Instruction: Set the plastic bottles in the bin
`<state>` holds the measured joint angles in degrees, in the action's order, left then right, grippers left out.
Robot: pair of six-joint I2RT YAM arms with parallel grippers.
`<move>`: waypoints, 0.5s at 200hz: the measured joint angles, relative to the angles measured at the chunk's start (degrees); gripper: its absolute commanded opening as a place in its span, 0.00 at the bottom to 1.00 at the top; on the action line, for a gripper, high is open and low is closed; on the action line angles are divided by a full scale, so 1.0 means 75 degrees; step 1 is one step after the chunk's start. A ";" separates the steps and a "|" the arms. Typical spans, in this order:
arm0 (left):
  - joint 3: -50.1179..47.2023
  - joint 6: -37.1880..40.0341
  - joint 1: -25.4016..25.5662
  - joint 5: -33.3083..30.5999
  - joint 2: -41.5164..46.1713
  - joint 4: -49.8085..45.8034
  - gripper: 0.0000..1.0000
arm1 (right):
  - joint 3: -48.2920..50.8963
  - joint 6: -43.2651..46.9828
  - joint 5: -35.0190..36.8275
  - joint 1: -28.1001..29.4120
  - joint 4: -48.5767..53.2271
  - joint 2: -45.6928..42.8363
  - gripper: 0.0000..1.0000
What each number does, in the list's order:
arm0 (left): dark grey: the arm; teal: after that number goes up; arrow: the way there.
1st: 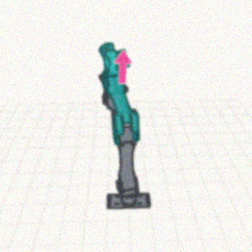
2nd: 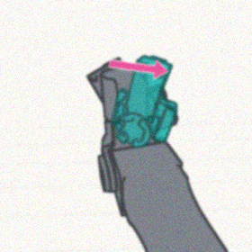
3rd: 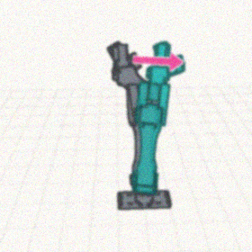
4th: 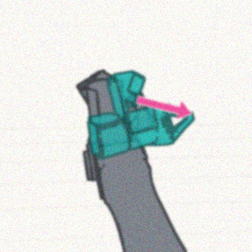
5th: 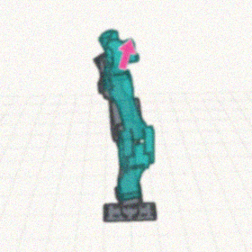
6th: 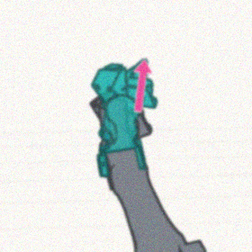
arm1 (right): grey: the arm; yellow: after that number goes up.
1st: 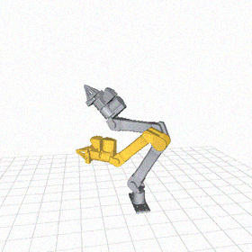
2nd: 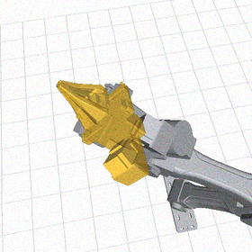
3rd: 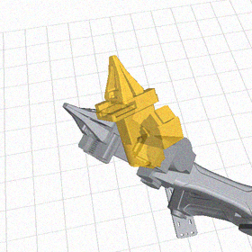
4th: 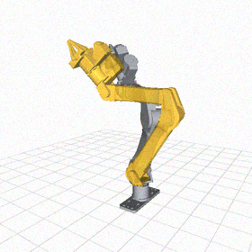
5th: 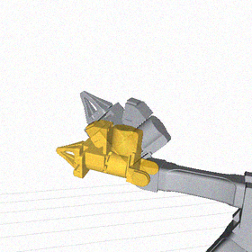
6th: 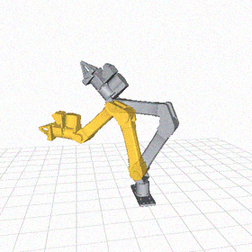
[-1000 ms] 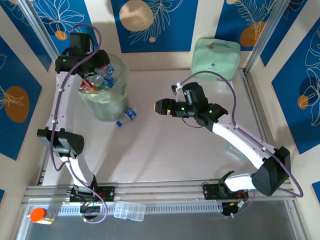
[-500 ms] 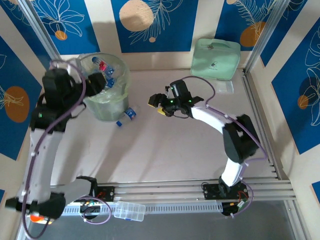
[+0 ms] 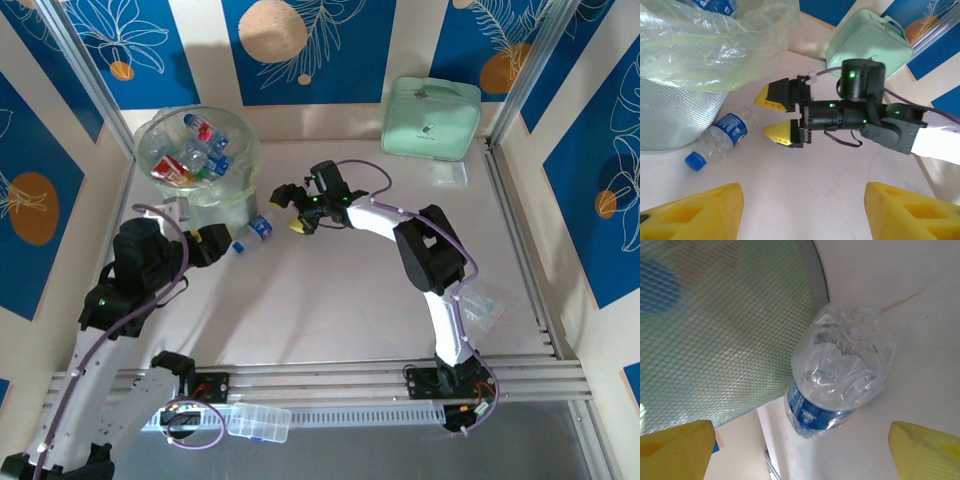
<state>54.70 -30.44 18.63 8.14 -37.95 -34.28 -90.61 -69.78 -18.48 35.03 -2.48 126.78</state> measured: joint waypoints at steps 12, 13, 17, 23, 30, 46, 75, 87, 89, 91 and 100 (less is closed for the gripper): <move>0.0032 0.0125 0.0052 -0.0192 0.0119 -0.0085 0.65 | -0.0163 -0.0093 -0.0003 0.0044 -0.0038 0.0248 0.88; 0.0038 0.0128 0.0055 -0.0204 0.0125 -0.0087 0.65 | -0.0184 -0.0105 -0.0003 0.0050 -0.0038 0.0274 0.88; 0.0064 0.0154 0.0070 -0.0277 0.0157 -0.0117 0.65 | -0.0242 -0.0111 0.0000 0.0067 -0.0041 0.0358 0.88; 0.0119 0.0210 0.0090 -0.0364 0.0169 -0.0154 0.65 | -0.0358 -0.0140 -0.0003 0.0085 -0.0035 0.0490 0.88; 0.0189 0.0277 0.0117 -0.0455 0.0160 -0.0187 0.64 | -0.0501 -0.0143 -0.0006 0.0099 -0.0012 0.0641 0.87; 0.0312 0.0396 0.0172 -0.0627 0.0149 -0.0239 0.64 | -0.0784 -0.0137 -0.0003 0.0137 0.0052 0.0924 0.86; 0.0425 0.0533 0.0207 -0.0857 0.0201 -0.0370 0.64 | -0.1239 -0.0163 -0.0035 0.0163 0.0076 0.1212 0.81; 0.0440 0.0533 0.0216 -0.0953 0.0224 -0.0423 0.64 | -0.1460 -0.0166 -0.0035 0.0175 0.0076 0.1381 0.78; 0.0443 0.0533 0.0221 -0.0962 0.0227 -0.0431 0.64 | -0.1483 -0.0166 -0.0035 0.0175 0.0076 0.1396 0.78; 0.0446 0.0533 0.0221 -0.0973 0.0227 -0.0440 0.64 | -0.1515 -0.0160 -0.0035 0.0178 0.0073 0.1431 0.78; 0.0446 0.0533 0.0221 -0.1020 0.0242 -0.0475 0.64 | -0.1629 -0.0172 -0.0050 0.0192 0.0079 0.1550 0.76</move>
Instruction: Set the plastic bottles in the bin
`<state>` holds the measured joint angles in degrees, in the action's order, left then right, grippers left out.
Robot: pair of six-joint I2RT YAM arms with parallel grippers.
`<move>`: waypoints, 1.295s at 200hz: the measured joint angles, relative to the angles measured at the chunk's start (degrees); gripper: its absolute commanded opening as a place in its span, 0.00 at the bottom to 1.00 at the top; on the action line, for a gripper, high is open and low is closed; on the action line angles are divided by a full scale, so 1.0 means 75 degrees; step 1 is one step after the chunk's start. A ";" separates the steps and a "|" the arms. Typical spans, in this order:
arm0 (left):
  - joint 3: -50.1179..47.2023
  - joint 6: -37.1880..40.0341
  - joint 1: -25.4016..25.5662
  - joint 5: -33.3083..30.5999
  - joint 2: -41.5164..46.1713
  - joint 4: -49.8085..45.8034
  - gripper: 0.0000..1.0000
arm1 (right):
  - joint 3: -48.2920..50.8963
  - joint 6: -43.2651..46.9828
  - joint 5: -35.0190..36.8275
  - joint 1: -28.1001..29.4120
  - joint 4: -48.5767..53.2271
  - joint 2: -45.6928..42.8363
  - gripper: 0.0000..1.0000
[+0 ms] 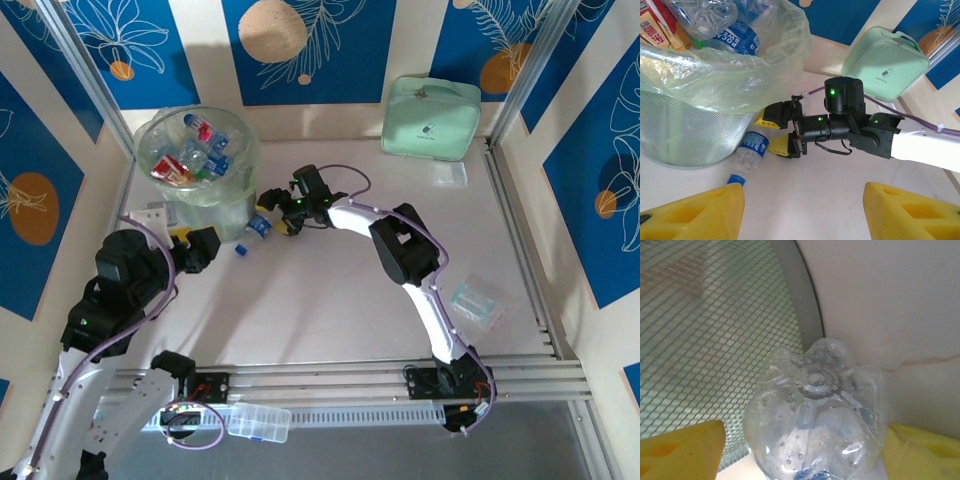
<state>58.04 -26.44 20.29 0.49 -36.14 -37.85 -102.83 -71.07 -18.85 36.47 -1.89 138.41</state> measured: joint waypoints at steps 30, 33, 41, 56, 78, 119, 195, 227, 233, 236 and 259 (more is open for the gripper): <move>0.0000 0.0000 0.0006 -0.0052 0.0006 -0.0079 0.64 | -0.0335 -0.0015 -0.0029 0.0009 0.0047 0.0230 0.69; 0.0000 0.0000 0.0006 -0.0050 0.0006 -0.0082 0.64 | -0.0370 0.0003 -0.0047 0.0012 0.0064 0.0268 0.68; 0.0000 0.0000 0.0006 -0.0050 0.0006 -0.0082 0.64 | -0.0411 0.0000 -0.0087 0.0009 0.0105 0.0291 0.64; 0.0000 0.0000 0.0006 -0.0050 0.0006 -0.0082 0.64 | -0.0493 0.0017 -0.0099 0.0003 0.0108 0.0338 0.58; 0.0000 0.0000 0.0006 -0.0050 -0.0003 -0.0082 0.64 | -0.0490 0.0047 -0.0160 0.0012 0.0134 0.0341 0.54; -0.0172 -0.0003 0.0012 -0.0006 -0.0035 -0.0070 0.66 | 0.0041 0.0038 -0.0300 -0.0009 -0.0332 0.0137 0.53; -0.0484 -0.0017 0.0015 0.0105 -0.0154 -0.0076 0.72 | 0.2235 0.0131 -0.0440 -0.0166 -0.1215 -0.1390 0.53; -0.0618 -0.0082 0.0015 0.0428 -0.0367 -0.0070 0.76 | 0.3144 0.0157 -0.0548 -0.0262 -0.1679 -0.2157 0.53; -0.0621 -0.0085 0.0015 0.0490 -0.0428 -0.0067 0.76 | 0.3314 0.0187 -0.0568 -0.0283 -0.1734 -0.2296 0.53; -0.0621 -0.0093 0.0015 0.0516 -0.0463 -0.0067 0.77 | 0.3392 0.0189 -0.0586 -0.0300 -0.1775 -0.2361 0.53; -0.0621 -0.0047 0.0015 0.0615 -0.0662 -0.0067 0.82 | 0.3963 0.0358 -0.0694 -0.0402 -0.1865 -0.2917 0.52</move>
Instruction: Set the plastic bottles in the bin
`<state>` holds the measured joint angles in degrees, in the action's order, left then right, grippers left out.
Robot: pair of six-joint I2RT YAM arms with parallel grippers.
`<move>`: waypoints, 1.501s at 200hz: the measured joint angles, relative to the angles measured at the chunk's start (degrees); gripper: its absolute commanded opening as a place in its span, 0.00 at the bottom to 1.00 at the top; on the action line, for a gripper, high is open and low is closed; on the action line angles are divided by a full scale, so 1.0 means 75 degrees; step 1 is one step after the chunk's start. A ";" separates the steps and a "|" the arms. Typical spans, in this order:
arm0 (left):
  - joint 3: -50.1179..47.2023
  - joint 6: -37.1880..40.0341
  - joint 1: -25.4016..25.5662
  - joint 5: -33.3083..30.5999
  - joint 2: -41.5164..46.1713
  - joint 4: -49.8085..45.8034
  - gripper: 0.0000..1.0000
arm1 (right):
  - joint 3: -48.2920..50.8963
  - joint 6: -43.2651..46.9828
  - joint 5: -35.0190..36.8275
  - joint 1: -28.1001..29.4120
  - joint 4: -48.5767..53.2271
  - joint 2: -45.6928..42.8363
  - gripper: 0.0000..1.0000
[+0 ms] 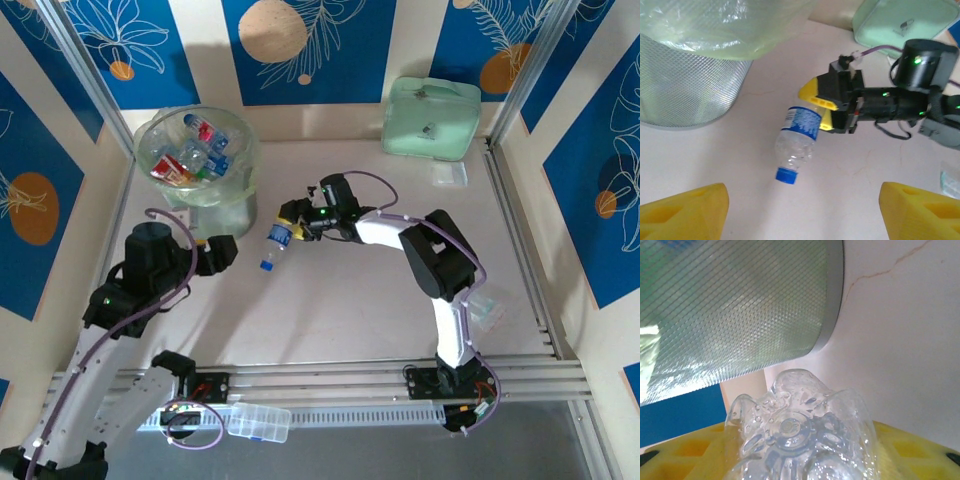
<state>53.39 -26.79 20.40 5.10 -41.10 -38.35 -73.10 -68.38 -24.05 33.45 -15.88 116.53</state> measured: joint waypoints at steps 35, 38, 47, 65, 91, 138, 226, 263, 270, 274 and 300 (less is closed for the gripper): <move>0.0035 0.0137 0.0000 0.0122 -0.0481 -0.0041 0.90 | 0.0583 0.0353 -0.0146 -0.0178 0.0003 -0.0731 0.52; 0.0055 0.0131 0.0000 0.0143 -0.0545 -0.0050 0.90 | 0.0627 0.0385 -0.0169 -0.0187 0.0000 -0.0787 0.52; 0.0122 0.0169 0.0000 0.0248 -0.0758 -0.0044 0.91 | 0.0769 0.0475 -0.0219 -0.0221 0.0009 -0.0968 0.52; 0.0189 0.0189 0.0000 0.0650 -0.1186 0.0009 0.91 | 0.1035 0.0659 -0.0280 -0.0277 0.0029 -0.1274 0.52; 0.0099 0.0087 0.0017 0.1693 -0.1743 0.0487 0.92 | 0.1276 0.0784 -0.0472 -0.0318 0.0061 -0.1644 0.53; -0.0119 0.0061 0.0647 0.2725 -0.2725 0.1046 0.92 | 0.1737 0.0772 -0.0976 -0.0315 0.0003 -0.2346 0.53; 0.0192 0.0431 0.1256 0.2783 -0.3652 0.1250 0.84 | 0.1757 0.1183 -0.1413 0.0251 0.0294 -0.3057 0.53; 0.0198 0.0373 0.1370 0.2836 -0.3687 0.1457 0.73 | 0.1772 0.1116 -0.1457 0.0338 0.0201 -0.3124 0.53; 0.0201 0.0353 0.1370 0.2853 -0.3687 0.1492 0.70 | 0.1801 0.1081 -0.1457 0.0341 0.0134 -0.3124 0.53; 0.0201 0.0385 0.1370 0.2865 -0.3687 0.1513 0.68 | 0.1818 0.1072 -0.1454 0.0341 0.0099 -0.3124 0.53; 0.0207 0.0379 0.1405 0.2897 -0.3666 0.1565 0.53 | 0.1851 0.1026 -0.1428 0.0361 0.0032 -0.3124 0.55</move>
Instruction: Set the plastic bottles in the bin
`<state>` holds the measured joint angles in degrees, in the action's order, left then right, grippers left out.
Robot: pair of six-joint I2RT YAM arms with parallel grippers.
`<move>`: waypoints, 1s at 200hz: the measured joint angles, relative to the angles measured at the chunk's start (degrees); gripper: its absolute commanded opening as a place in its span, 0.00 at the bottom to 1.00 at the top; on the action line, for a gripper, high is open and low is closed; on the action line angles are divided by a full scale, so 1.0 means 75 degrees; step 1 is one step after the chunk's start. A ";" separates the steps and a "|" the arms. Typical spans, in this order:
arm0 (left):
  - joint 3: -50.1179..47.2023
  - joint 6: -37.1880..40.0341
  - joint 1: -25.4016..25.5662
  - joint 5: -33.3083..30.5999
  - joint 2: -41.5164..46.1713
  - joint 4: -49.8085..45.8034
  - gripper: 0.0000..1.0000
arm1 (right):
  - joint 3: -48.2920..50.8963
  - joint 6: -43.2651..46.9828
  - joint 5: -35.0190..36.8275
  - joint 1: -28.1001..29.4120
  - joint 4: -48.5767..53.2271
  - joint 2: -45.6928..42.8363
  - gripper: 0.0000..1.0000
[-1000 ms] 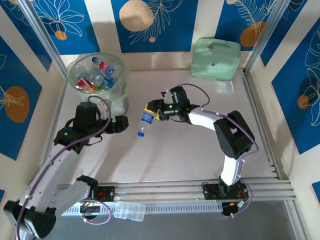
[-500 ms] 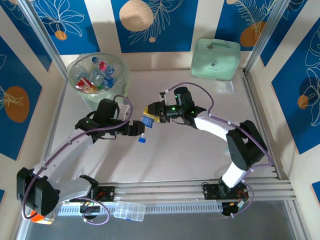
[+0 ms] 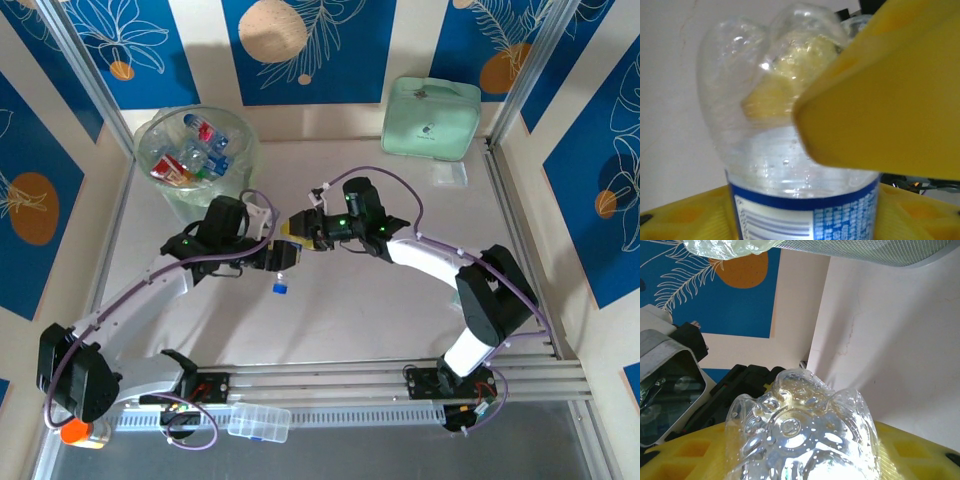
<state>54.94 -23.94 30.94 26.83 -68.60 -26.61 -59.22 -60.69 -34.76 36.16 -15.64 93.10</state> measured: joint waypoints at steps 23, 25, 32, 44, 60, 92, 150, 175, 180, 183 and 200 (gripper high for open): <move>0.0026 0.0006 0.0000 -0.0015 0.0105 -0.0052 0.50 | 0.0003 -0.0035 0.0006 0.0009 -0.0032 -0.0015 0.72; 0.0032 0.0009 0.0000 -0.0017 0.0122 -0.0064 0.50 | 0.0003 -0.0015 0.0000 0.0009 -0.0029 -0.0023 0.74; 0.0052 0.0041 0.0000 -0.0070 0.0175 -0.0108 0.49 | 0.0003 -0.0023 0.0000 0.0015 0.0020 -0.0064 0.81; 0.0195 0.0076 0.0000 -0.0204 0.0265 -0.0259 0.48 | 0.0003 -0.0032 0.0006 0.0015 0.0119 -0.0181 0.88; 0.0662 0.0207 -0.0003 -0.0425 0.0335 -0.0629 0.46 | -0.0003 0.0050 0.0006 -0.0055 0.0286 -0.0434 0.90; 0.2189 0.0440 -0.0099 -0.1000 0.0286 -0.1623 0.43 | -0.0213 0.0213 0.0166 -0.0458 0.0664 -0.1405 0.89; 0.5995 -0.0396 -0.1874 -0.1649 -0.0766 -0.2066 0.32 | -0.0361 0.0699 0.1236 -0.0909 0.2043 -0.2162 0.87; 0.7184 -0.1145 -0.2594 -0.1705 -0.1679 -0.2480 0.32 | -0.0358 0.0819 0.1358 -0.0909 0.2480 -0.2084 0.87; 0.7408 -0.1256 -0.2696 -0.1728 -0.1874 -0.2573 0.32 | -0.0356 0.0839 0.1381 -0.0909 0.2524 -0.2066 0.87; 0.7554 -0.1341 -0.2751 -0.1737 -0.1993 -0.2626 0.32 | -0.0353 0.0851 0.1393 -0.0909 0.2550 -0.2055 0.87; 0.8107 -0.1816 -0.3136 -0.1772 -0.2567 -0.2821 0.32 | -0.0280 0.0892 0.1419 -0.0877 0.2588 -0.2017 0.86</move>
<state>115.74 -37.56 7.42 13.54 -87.85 -47.77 -61.32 -54.00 -24.12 29.58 3.77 77.97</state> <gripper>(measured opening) 0.448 0.865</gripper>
